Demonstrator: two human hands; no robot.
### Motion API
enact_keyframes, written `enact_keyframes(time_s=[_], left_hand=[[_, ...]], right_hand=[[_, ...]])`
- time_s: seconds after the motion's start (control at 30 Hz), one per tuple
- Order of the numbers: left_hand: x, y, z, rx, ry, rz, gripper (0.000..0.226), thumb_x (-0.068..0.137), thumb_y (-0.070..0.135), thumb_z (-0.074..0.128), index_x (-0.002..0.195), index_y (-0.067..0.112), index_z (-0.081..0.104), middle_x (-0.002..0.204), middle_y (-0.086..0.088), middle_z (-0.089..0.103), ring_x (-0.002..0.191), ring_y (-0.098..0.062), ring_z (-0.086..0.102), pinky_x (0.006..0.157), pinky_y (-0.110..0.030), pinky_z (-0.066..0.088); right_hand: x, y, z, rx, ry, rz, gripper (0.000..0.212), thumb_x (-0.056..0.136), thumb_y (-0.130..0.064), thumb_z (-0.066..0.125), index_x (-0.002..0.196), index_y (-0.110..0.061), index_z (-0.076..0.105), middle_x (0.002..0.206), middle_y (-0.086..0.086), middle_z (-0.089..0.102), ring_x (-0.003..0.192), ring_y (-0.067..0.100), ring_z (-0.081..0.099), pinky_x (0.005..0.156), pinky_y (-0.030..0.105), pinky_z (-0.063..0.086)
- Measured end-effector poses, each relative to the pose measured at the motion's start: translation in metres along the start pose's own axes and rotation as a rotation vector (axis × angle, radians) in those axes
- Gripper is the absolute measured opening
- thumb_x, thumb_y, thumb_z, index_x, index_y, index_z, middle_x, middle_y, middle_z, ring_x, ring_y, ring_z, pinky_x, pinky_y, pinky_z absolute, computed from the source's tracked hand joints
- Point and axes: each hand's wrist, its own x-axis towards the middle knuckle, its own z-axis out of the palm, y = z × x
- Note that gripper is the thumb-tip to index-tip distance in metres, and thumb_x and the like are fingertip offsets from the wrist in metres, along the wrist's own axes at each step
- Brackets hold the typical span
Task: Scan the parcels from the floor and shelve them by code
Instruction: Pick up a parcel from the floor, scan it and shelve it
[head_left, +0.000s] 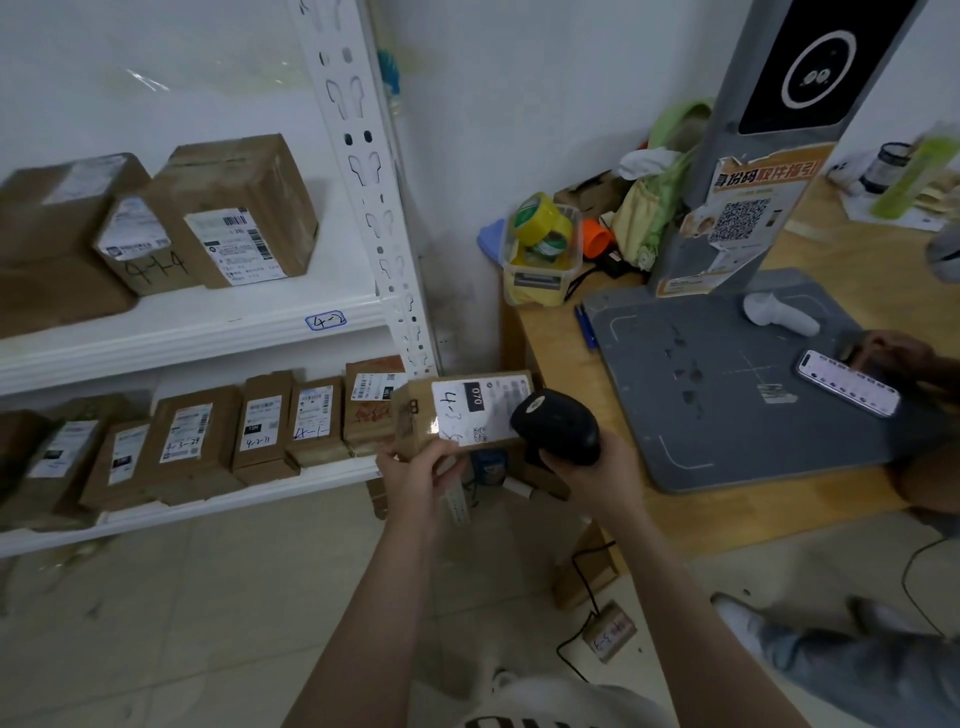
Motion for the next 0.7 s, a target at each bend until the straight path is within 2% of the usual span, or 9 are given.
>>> enact_keyframes(time_s=[0.07,0.13,0.2,0.27,0.4,0.47,0.6,0.7], left_hand=[[-0.002,0.000,0.000,-0.094,-0.063,-0.039,0.065,0.073,-0.007,0.070,0.134,-0.006,0.048,0.127,-0.022,0.065,0.115,-0.034,0.066,0.091,-0.042,0.058],[-0.004,-0.002,-0.002,-0.178,-0.127,-0.085,0.047,0.080,-0.012,0.057,0.127,-0.005,0.058,0.125,-0.020,0.067,0.119,-0.033,0.063,0.101,-0.041,0.053],[-0.005,-0.007,-0.003,-0.267,-0.160,-0.102,0.052,0.077,-0.015,0.054,0.128,-0.002,0.059,0.126,-0.018,0.067,0.120,-0.032,0.063,0.102,-0.039,0.051],[-0.003,-0.012,-0.003,-0.303,-0.145,-0.099,0.060,0.073,-0.017,0.052,0.132,-0.005,0.055,0.124,-0.019,0.066,0.122,-0.034,0.061,0.096,-0.035,0.056],[-0.001,-0.015,-0.003,-0.270,-0.096,-0.088,0.069,0.060,-0.018,0.053,0.127,-0.001,0.056,0.109,-0.015,0.069,0.111,-0.032,0.065,0.084,-0.031,0.059],[-0.001,-0.015,-0.002,-0.243,-0.075,-0.086,0.080,0.055,-0.017,0.054,0.133,-0.001,0.051,0.118,-0.018,0.066,0.113,-0.032,0.064,0.085,-0.032,0.058],[0.003,-0.021,-0.003,-0.227,-0.037,-0.088,0.080,0.066,-0.026,0.048,0.142,-0.002,0.043,0.124,-0.022,0.061,0.122,-0.039,0.058,0.085,-0.034,0.057],[0.003,-0.023,-0.003,-0.210,-0.015,-0.088,0.079,0.073,-0.031,0.039,0.145,0.001,0.041,0.132,-0.025,0.057,0.123,-0.040,0.055,0.079,-0.032,0.061]], right_hand=[[-0.002,-0.001,-0.004,0.017,0.054,0.005,0.023,0.079,-0.035,0.081,0.075,-0.029,0.060,0.071,-0.007,0.067,0.068,0.006,0.063,0.064,0.035,0.057],[-0.002,-0.003,-0.006,0.020,0.080,-0.011,0.027,0.080,-0.031,0.081,0.071,-0.030,0.056,0.068,-0.008,0.064,0.065,0.006,0.062,0.060,0.033,0.052],[-0.003,-0.006,-0.006,0.005,0.085,-0.013,0.029,0.081,-0.026,0.080,0.070,-0.031,0.054,0.066,-0.009,0.062,0.065,0.007,0.060,0.060,0.033,0.052],[-0.003,-0.008,-0.003,-0.021,0.083,-0.027,0.031,0.081,-0.023,0.080,0.070,-0.033,0.053,0.067,-0.011,0.061,0.066,0.007,0.061,0.061,0.031,0.052],[-0.002,-0.010,0.001,-0.041,0.058,-0.053,0.030,0.082,-0.024,0.079,0.072,-0.032,0.052,0.065,-0.014,0.058,0.063,0.001,0.057,0.054,0.020,0.039],[-0.001,-0.010,0.007,0.007,0.038,-0.027,0.025,0.082,-0.027,0.079,0.073,-0.030,0.056,0.066,-0.012,0.061,0.063,0.002,0.059,0.054,0.020,0.040],[-0.003,-0.011,0.021,0.099,0.014,0.029,0.018,0.082,-0.033,0.079,0.078,-0.028,0.062,0.069,-0.009,0.066,0.068,0.007,0.065,0.057,0.023,0.048],[-0.002,-0.011,0.028,0.090,0.016,0.037,0.016,0.083,-0.033,0.077,0.080,-0.023,0.065,0.070,-0.007,0.066,0.069,0.008,0.066,0.061,0.028,0.052]])
